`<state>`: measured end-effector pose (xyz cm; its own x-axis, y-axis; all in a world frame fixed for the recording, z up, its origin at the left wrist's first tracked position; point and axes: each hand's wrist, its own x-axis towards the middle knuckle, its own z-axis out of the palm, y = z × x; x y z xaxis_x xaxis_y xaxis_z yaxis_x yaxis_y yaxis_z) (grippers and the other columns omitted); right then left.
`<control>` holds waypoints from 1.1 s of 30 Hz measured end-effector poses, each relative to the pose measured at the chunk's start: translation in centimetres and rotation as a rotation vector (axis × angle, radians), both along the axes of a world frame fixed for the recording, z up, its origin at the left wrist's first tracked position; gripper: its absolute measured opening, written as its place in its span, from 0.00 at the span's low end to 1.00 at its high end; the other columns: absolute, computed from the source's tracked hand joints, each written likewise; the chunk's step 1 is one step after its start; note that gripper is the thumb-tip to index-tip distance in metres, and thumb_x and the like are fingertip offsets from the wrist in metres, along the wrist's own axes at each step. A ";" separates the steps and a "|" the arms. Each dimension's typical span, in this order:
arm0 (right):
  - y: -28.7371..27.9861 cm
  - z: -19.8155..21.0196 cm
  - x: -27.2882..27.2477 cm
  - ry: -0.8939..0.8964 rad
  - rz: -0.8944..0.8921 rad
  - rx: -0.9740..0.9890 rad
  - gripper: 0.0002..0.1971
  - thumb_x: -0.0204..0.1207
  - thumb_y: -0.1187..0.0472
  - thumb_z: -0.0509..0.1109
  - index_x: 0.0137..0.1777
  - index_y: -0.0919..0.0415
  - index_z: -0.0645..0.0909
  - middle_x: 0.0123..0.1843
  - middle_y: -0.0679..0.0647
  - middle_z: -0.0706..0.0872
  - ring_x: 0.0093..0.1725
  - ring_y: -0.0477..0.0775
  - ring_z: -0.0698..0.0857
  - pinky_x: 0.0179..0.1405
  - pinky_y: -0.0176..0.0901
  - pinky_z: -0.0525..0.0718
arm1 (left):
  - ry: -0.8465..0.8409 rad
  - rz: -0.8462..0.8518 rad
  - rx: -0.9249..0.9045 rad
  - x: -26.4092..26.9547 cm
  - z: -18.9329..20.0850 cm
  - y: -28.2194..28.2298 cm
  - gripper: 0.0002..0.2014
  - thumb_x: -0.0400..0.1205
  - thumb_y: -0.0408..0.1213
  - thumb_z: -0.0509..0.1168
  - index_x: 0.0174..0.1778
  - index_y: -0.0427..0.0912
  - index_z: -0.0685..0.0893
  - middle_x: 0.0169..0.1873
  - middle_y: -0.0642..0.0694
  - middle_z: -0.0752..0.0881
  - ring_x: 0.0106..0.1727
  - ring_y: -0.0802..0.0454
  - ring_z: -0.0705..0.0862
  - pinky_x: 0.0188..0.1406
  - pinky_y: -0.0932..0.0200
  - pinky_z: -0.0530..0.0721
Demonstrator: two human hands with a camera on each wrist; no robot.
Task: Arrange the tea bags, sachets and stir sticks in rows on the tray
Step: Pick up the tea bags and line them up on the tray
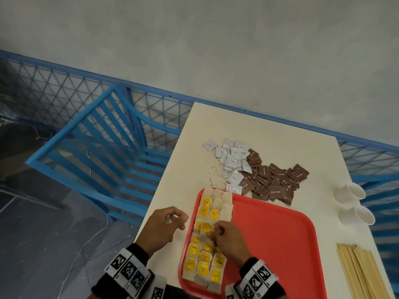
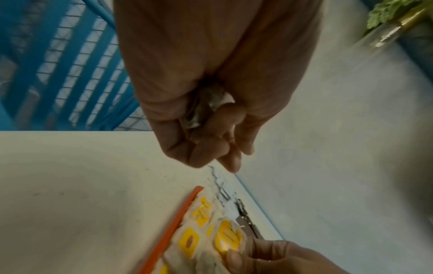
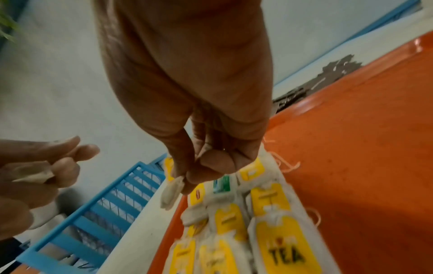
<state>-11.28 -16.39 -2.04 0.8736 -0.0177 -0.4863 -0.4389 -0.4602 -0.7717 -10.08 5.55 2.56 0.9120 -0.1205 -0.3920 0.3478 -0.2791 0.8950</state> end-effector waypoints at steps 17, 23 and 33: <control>4.6 -2.2 -0.5 0.068 0.073 -0.441 0.16 0.71 0.49 0.73 0.44 0.51 0.66 0.43 0.51 0.83 0.42 0.57 0.82 0.35 0.48 0.77 | 0.471 0.239 -0.666 0.7 0.4 1.7 0.33 0.87 0.60 0.52 0.61 0.30 0.83 0.44 0.32 0.88 0.34 0.42 0.85 0.37 0.49 0.87; 2.7 3.0 0.0 -0.226 -0.081 -0.207 0.16 0.75 0.52 0.77 0.36 0.55 0.73 0.28 0.46 0.78 0.27 0.43 0.73 0.29 0.39 0.73 | 0.484 0.197 -0.878 1.4 1.1 0.1 0.16 0.85 0.28 0.58 0.68 0.29 0.78 0.57 0.29 0.88 0.55 0.34 0.90 0.54 0.46 0.90; 0.3 9.6 -0.5 -0.258 -0.062 0.307 0.09 0.78 0.55 0.76 0.42 0.61 0.90 0.34 0.54 0.90 0.31 0.46 0.83 0.34 0.40 0.80 | 0.372 0.031 -0.917 1.3 3.5 -6.4 0.20 0.87 0.33 0.53 0.74 0.35 0.77 0.72 0.38 0.83 0.73 0.42 0.81 0.76 0.43 0.77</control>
